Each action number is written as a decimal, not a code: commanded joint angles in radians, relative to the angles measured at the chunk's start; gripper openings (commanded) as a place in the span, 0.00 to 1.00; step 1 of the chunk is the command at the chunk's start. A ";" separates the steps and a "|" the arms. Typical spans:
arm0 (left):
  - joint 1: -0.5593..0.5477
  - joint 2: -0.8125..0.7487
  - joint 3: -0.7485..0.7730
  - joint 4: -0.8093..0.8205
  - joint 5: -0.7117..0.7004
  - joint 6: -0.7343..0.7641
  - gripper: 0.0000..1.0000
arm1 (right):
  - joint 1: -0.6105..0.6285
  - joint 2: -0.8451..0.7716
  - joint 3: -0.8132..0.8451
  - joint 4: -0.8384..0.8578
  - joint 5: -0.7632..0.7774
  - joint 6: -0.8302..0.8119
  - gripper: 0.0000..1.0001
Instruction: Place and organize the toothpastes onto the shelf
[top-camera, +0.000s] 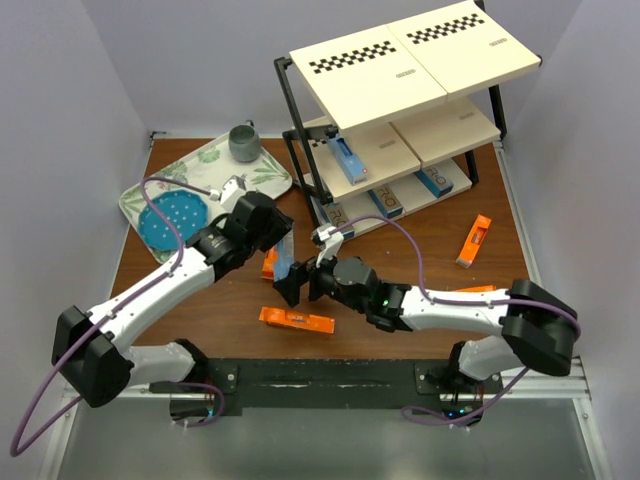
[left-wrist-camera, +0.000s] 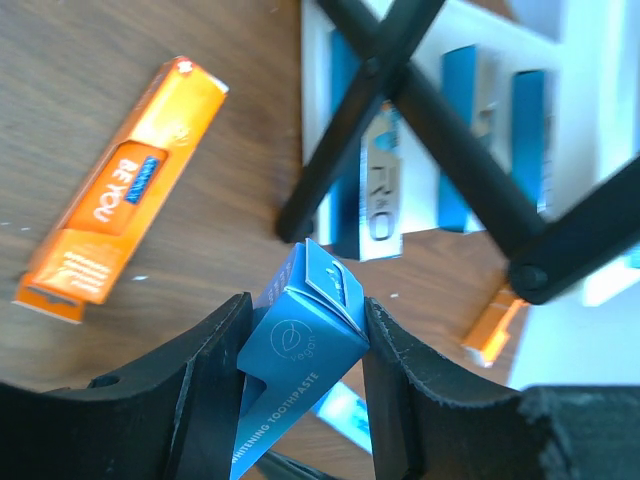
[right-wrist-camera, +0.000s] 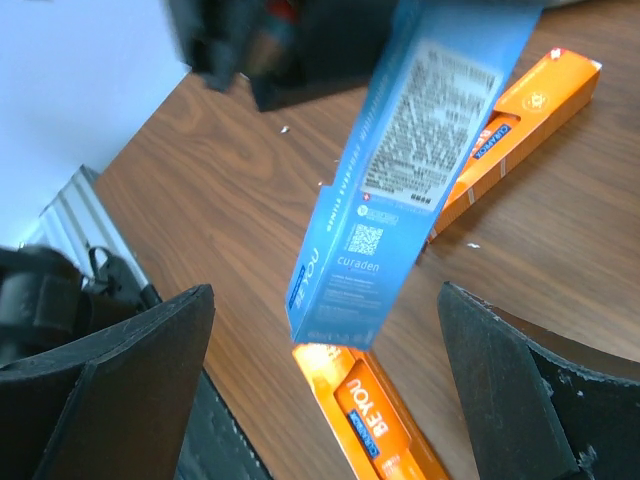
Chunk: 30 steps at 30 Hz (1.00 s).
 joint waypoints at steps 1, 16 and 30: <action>0.005 -0.045 0.044 0.075 -0.024 -0.065 0.14 | 0.005 0.043 0.012 0.119 0.059 0.069 0.98; 0.005 -0.080 0.006 0.133 0.007 -0.075 0.14 | 0.003 0.137 0.049 0.152 0.047 0.110 0.72; 0.005 -0.104 -0.045 0.216 0.029 -0.034 0.25 | -0.035 0.088 0.043 0.139 -0.050 0.109 0.21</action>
